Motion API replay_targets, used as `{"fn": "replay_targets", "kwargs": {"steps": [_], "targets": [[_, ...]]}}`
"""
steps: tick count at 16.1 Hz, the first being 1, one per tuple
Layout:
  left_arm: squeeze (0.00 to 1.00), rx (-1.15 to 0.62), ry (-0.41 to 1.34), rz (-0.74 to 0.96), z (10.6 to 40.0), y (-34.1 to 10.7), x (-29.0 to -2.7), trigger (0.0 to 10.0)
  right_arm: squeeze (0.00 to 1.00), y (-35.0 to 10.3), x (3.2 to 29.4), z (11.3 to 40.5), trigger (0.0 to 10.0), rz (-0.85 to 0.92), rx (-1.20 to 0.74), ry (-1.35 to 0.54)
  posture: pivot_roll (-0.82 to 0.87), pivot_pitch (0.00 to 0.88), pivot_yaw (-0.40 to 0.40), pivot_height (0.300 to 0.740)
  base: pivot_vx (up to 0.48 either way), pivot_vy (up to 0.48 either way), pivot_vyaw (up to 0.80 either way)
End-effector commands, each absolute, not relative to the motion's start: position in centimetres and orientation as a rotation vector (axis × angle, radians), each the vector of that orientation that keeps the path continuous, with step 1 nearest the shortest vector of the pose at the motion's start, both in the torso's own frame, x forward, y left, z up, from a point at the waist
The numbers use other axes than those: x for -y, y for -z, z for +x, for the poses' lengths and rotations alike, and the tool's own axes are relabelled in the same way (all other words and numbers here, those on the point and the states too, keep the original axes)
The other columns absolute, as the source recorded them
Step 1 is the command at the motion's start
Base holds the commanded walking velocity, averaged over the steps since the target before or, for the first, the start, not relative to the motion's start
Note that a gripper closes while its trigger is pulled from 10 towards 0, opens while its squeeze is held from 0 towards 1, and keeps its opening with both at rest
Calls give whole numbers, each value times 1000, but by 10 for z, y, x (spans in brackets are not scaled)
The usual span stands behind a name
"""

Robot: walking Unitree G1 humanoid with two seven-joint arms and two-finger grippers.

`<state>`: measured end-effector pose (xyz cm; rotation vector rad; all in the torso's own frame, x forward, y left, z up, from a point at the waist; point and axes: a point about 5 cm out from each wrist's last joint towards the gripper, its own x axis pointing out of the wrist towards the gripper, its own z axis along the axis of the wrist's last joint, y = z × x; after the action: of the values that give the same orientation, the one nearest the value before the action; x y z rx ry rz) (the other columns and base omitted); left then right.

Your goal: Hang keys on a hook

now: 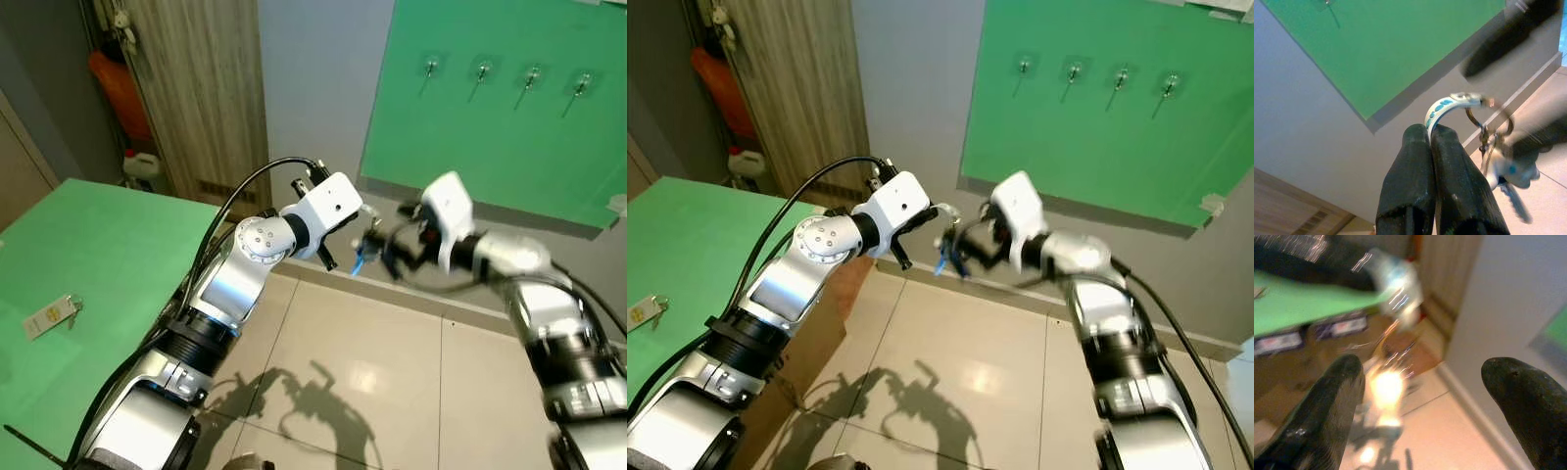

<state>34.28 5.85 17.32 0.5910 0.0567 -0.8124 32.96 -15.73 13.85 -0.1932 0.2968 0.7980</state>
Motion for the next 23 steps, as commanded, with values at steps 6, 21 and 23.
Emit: {"fn": "replay_targets", "kwargs": {"steps": [6, 21, 23], "targets": [[0, -84, 814, 604, 342, -167, -58, 0, 0, -138, 149, 323, 10000, -186, -302, -820, -53, 0, -8, 740, 0, 0, 0], [0, -98, 817, 619, 343, -164, -59, 0, 0, -156, 153, 333, 6392, -144, -244, -654, -53, 0, -2, 740, 0, 0, 0], [0, -98, 817, 619, 343, -164, -59, 0, 0, -154, 151, 331, 7294, -119, -260, -660, -55, 0, -2, 740, 0, 0, 0]]}}
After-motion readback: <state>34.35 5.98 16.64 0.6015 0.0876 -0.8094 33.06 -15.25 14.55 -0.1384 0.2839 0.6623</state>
